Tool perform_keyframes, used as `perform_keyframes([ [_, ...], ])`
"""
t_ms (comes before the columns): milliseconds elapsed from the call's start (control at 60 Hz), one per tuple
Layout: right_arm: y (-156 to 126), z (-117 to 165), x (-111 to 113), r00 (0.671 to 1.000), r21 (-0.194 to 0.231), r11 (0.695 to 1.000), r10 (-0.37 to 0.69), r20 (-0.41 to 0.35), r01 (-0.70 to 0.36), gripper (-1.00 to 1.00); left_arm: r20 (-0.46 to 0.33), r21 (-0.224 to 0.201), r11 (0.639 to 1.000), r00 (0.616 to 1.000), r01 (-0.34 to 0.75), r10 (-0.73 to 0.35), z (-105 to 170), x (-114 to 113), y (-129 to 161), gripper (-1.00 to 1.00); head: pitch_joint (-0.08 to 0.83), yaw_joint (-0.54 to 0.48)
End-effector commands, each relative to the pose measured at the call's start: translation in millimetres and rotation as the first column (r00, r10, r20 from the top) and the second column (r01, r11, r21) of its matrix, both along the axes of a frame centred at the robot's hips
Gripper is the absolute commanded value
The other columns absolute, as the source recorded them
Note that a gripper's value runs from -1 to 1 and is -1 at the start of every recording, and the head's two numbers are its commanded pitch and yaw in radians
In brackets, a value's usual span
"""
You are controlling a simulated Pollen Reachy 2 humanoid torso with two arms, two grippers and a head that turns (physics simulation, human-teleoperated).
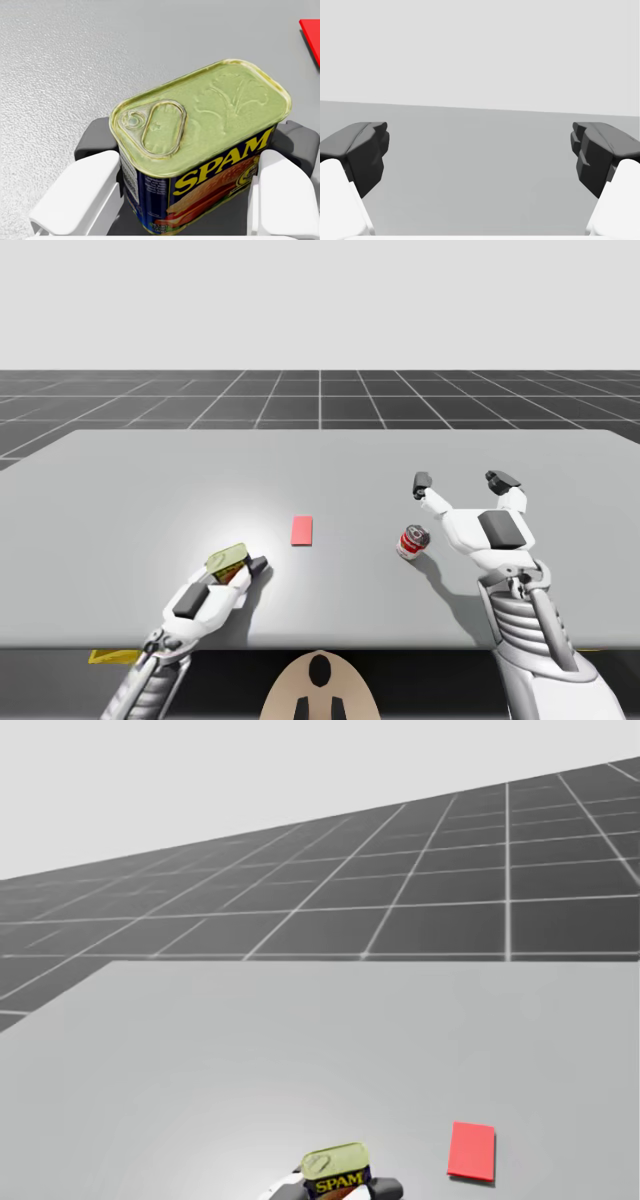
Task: Look at the card. If it is red, pick the object on the left. If it is green, pick the object on the right.
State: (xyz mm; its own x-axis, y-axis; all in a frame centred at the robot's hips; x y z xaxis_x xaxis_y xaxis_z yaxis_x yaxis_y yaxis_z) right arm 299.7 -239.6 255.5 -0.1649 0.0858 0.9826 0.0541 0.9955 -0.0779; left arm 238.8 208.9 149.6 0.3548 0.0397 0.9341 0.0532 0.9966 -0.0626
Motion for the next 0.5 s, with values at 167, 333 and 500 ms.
perform_keyframes([
  [167,-1.8,2.0,0.2,1.000,0.005,1.000,-0.001,0.007,0.001,-1.00,0.195,0.031,0.999,0.980,0.025,-0.031,86.6,2.0,-3.8,1.00,0.291,0.39],
  [333,-1.8,2.5,-0.1,1.000,0.002,1.000,-0.003,0.013,0.003,-1.00,0.312,0.067,0.998,0.949,0.013,-0.034,136.1,3.1,-0.2,1.00,0.275,0.38],
  [500,-1.6,2.7,-0.6,1.000,0.008,1.000,-0.011,0.020,0.011,-1.00,0.429,0.093,0.996,0.903,-0.001,-0.039,181.0,7.3,-2.6,1.00,0.258,0.39],
])
